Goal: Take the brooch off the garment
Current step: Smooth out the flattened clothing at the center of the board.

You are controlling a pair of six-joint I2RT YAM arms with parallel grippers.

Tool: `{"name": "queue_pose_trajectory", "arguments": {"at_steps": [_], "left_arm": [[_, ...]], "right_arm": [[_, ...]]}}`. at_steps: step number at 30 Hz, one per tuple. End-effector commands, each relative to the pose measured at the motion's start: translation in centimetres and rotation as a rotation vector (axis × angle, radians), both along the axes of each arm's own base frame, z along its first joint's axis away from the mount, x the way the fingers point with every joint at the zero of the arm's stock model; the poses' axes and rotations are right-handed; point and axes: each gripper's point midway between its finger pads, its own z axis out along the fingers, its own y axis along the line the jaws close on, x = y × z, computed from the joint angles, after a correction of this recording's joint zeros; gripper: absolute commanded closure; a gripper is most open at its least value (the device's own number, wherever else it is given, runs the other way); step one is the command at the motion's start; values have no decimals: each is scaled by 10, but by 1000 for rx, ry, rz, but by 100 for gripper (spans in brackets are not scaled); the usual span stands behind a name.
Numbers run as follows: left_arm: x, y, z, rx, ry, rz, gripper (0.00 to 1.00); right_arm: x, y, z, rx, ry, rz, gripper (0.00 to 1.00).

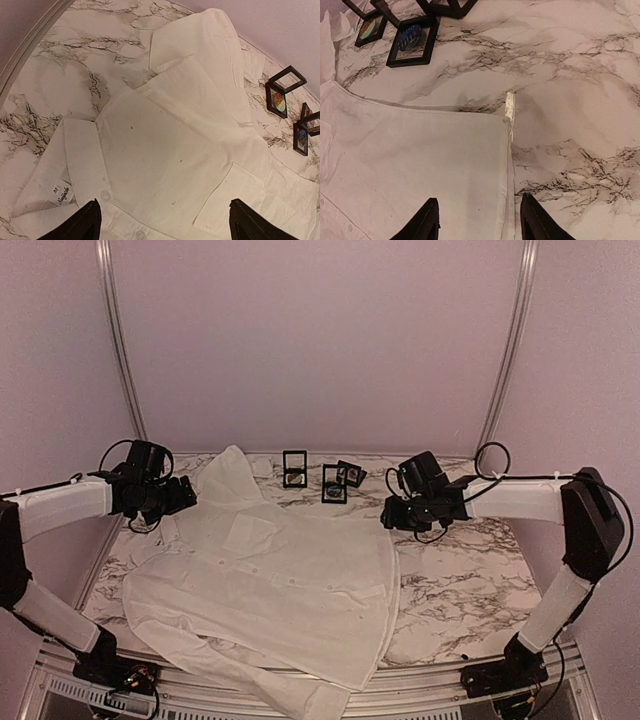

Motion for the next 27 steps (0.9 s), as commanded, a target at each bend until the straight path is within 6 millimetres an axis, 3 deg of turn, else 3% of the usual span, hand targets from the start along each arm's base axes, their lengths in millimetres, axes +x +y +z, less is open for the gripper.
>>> {"name": "queue_pose_trajectory", "arguments": {"at_steps": [1, 8, 12, 15, 20, 27], "left_arm": [[44, -25, 9, -51, -64, -63, 9], [101, -43, -25, -151, -41, -43, 9], [118, -45, -43, -200, -30, -31, 9], [118, -38, -57, -204, -11, 10, 9], [98, -10, -88, -172, 46, 121, 7], [81, 16, -105, -170, 62, 207, 7]], "right_arm": [[41, 9, -4, 7, -35, 31, 47], [74, 14, -34, -56, -6, 9, 48], [86, 14, -47, -72, 2, -6, 48], [89, 12, -57, -97, 19, -9, 49], [85, 4, -69, -144, 37, -15, 49], [72, -1, -85, -155, 69, 0, 58]]}}
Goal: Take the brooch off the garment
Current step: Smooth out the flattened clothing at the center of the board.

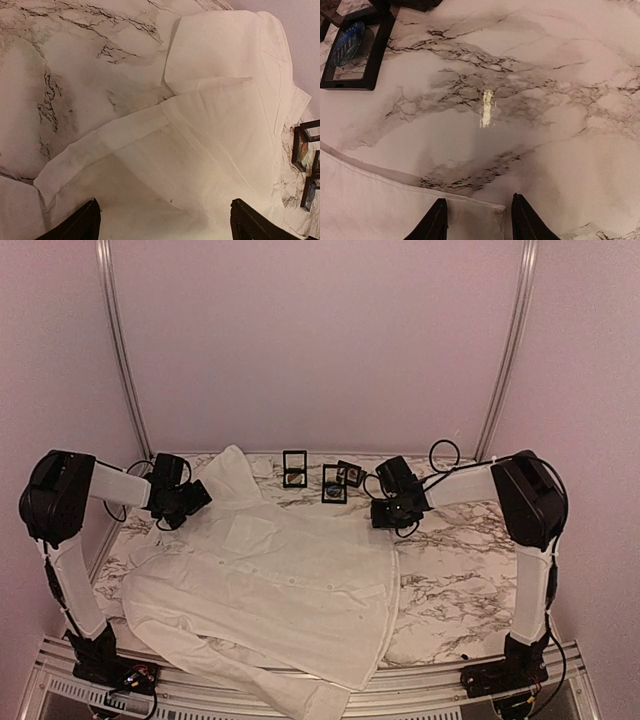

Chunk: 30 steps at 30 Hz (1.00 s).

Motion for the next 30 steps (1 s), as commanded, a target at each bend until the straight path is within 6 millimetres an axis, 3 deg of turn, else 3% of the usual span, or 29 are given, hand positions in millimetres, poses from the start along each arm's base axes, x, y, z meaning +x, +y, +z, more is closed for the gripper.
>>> {"name": "queue_pose_trajectory", "arguments": {"at_steps": [1, 8, 12, 20, 28, 30], "left_arm": [[-12, 23, -7, 24, 16, 82, 7], [-28, 50, -11, 52, 44, 140, 6], [-30, 64, -9, 63, 46, 165, 5], [-33, 91, -11, 51, 55, 237, 5], [-42, 106, -18, 45, 92, 281, 4], [-42, 119, -19, 40, 95, 309, 4]], "right_arm": [[-6, -9, -10, -17, 26, -4, 61], [-8, 1, -11, 30, 31, 18, 90], [-7, 17, -8, 76, 28, 55, 99], [14, 30, 8, 72, -6, 82, 100], [21, 38, 13, 73, -15, 121, 100], [22, 39, 15, 71, -16, 126, 100]]}}
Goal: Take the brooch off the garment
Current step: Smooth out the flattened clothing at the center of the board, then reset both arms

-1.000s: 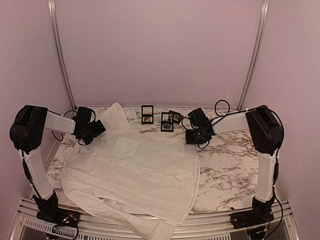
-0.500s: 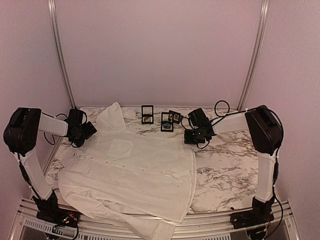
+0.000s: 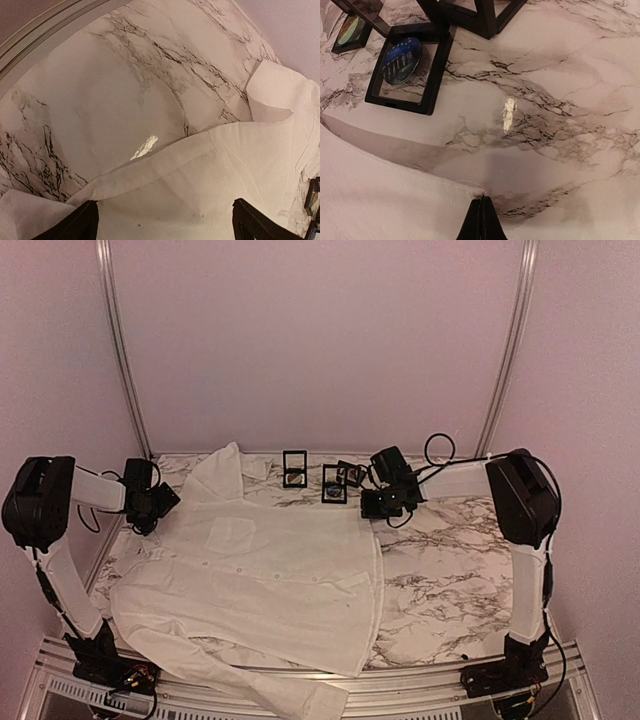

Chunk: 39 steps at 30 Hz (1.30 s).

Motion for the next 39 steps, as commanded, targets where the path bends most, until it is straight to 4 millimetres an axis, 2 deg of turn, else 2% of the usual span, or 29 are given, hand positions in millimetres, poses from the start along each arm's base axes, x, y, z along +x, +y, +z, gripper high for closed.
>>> {"name": "queue_pose_trajectory", "arguments": {"at_steps": [1, 5, 9, 16, 21, 26, 31, 33, 36, 39], "left_arm": [[-22, 26, -17, 7, 88, 67, 4], [-17, 34, -15, -1, 81, 73, 4], [-1, 35, -12, 13, 84, 37, 4], [29, 30, 3, 25, 53, -34, 4], [39, 32, 19, 58, 38, -65, 3], [39, 27, 53, 86, -19, -98, 1], [28, 12, 80, 121, -56, -147, 1], [21, 6, 89, 129, -72, -169, 1], [13, -24, 103, 147, -101, -257, 1], [3, -50, 120, 170, -140, -334, 1]], "right_arm": [[3, 6, 0, -17, 6, 31, 99], [7, 9, 13, -10, -17, 43, 86], [10, 12, 29, 3, -39, 55, 78], [8, 11, 50, 6, -63, 68, 74], [1, 9, 67, 4, -80, 84, 71], [-17, 11, 80, 2, -98, 121, 61], [-36, 15, 87, -13, -103, 157, 53], [-42, 17, 93, -12, -117, 164, 45], [-48, 16, 104, 2, -148, 163, 31], [-52, 14, 118, 19, -185, 154, 22]]}}
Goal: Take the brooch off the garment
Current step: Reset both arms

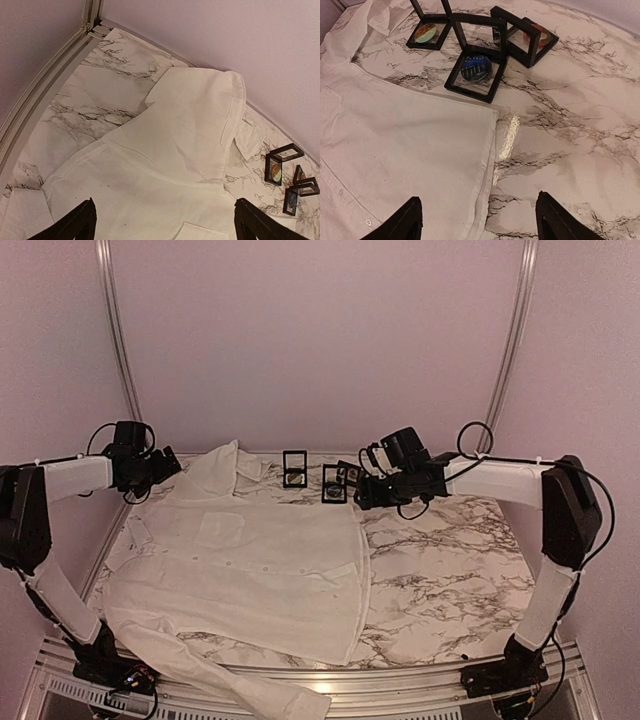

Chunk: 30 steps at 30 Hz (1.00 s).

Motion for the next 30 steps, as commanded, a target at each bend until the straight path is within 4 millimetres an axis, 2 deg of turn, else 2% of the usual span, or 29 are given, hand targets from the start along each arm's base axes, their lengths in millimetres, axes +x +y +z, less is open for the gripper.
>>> {"name": "queue_pose_trajectory", "arguments": {"at_steps": [1, 5, 12, 18, 22, 30], "left_arm": [[-22, -39, 15, 60, -13, -136, 1], [-38, -74, 34, 91, -50, -237, 1], [-61, -138, 65, 99, -155, -409, 1], [-80, -177, 90, 142, -252, -521, 1], [-91, -191, 102, 107, -310, -583, 1], [-98, -189, 116, 123, -347, -603, 1]], "right_arm": [[-5, -1, 33, 35, -78, -7, 21], [-10, -8, 51, 53, -129, -26, 17], [-19, -22, 76, 95, -206, -67, 6], [-35, -33, 105, 172, -291, -88, 2], [-43, -40, 117, 197, -323, -98, 2], [-50, -42, 129, 227, -348, -88, 2]]}}
